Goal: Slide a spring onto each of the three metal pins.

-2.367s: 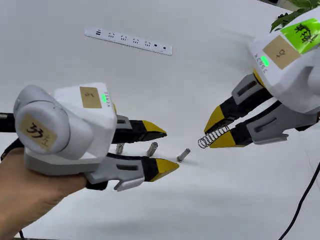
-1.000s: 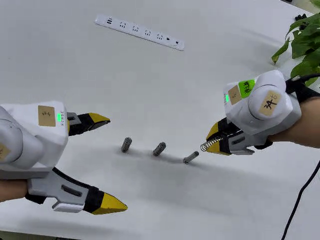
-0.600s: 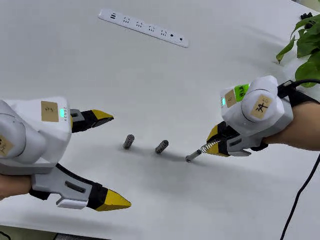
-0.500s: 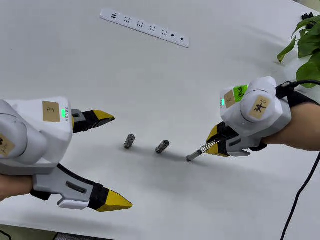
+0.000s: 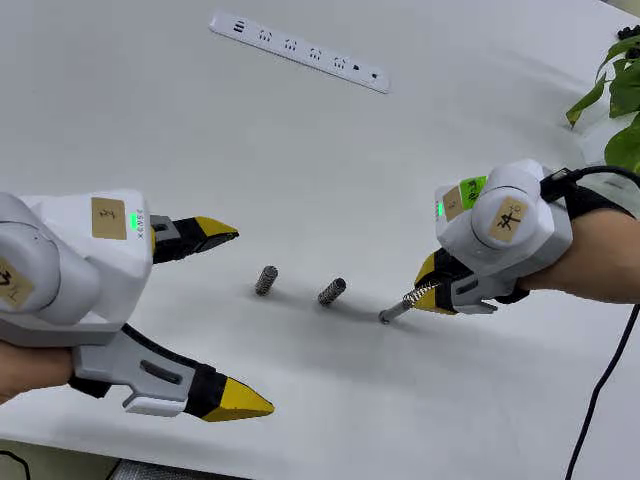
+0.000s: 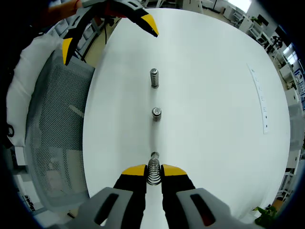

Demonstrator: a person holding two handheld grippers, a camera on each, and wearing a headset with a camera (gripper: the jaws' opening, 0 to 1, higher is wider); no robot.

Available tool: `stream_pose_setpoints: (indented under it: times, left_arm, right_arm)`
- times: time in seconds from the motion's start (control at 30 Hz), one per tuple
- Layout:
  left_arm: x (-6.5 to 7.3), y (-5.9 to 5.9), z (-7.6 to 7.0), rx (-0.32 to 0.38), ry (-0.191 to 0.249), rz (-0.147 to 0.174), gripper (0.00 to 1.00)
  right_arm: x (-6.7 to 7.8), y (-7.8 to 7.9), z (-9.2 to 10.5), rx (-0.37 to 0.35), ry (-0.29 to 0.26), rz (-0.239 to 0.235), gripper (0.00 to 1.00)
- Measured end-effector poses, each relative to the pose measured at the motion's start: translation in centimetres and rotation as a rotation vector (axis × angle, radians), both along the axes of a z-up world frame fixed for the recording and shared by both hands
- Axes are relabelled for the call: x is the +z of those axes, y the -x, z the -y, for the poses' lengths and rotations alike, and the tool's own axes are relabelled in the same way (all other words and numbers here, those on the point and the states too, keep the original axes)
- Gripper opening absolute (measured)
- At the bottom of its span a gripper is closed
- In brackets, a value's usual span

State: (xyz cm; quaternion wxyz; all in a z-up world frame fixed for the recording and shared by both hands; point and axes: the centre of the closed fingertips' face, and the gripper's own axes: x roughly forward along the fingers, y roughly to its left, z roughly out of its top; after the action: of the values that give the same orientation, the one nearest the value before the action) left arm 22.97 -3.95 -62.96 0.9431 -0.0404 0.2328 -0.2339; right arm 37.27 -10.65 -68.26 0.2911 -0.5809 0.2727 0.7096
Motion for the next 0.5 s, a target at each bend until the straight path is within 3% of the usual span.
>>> stream_pose_setpoints:
  times: [0.5]
  left_arm:
    - [0.13, -0.25, -0.02, 0.002, 0.011, 0.008, 1.0]
  right_arm:
    - [-0.9, 0.01, 0.19, 0.011, 0.021, 0.001, 0.12]
